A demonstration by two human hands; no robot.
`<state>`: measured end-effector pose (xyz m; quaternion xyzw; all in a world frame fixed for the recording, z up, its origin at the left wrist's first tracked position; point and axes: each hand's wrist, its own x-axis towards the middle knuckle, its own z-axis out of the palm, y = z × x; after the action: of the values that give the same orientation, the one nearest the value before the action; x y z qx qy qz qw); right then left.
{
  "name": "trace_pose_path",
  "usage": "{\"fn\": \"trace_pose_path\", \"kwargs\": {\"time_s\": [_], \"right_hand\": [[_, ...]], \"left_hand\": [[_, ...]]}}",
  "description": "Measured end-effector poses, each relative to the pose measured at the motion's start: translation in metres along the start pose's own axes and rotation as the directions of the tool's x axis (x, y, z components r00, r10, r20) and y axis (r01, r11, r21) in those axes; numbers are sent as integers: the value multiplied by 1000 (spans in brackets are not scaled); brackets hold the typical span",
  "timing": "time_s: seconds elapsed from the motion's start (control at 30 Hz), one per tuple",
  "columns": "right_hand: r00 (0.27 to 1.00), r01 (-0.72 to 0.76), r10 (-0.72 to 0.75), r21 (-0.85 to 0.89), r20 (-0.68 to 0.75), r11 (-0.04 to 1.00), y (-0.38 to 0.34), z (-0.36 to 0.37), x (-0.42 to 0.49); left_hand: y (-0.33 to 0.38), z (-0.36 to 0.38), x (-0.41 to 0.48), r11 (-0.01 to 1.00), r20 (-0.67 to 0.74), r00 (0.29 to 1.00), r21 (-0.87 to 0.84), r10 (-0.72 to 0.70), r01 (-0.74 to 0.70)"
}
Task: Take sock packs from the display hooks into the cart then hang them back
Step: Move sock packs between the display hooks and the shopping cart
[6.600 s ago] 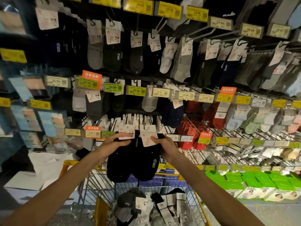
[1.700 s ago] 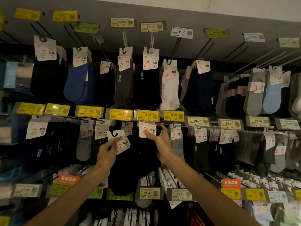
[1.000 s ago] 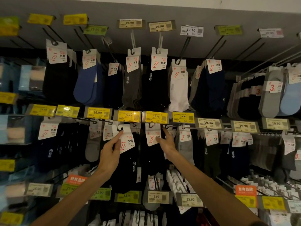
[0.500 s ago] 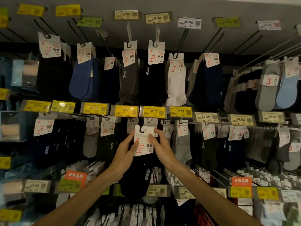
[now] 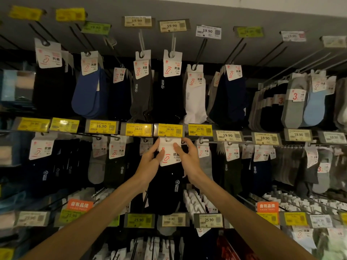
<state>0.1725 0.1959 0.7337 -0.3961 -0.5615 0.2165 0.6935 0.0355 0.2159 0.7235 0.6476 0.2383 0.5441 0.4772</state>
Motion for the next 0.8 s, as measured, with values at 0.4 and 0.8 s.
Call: {"fn": "trace_pose_path", "kwargs": {"time_s": [0.4,0.8], "right_hand": [[999,0,-1,-14,-50,1000,8,3,24],[999,14,-17,-65,-43,998,20,4,31]], "left_hand": [[-3,5,18,998,-18,999,43,49,-49],[-22,0,34,996,-88,993,64,73,-67]]}}
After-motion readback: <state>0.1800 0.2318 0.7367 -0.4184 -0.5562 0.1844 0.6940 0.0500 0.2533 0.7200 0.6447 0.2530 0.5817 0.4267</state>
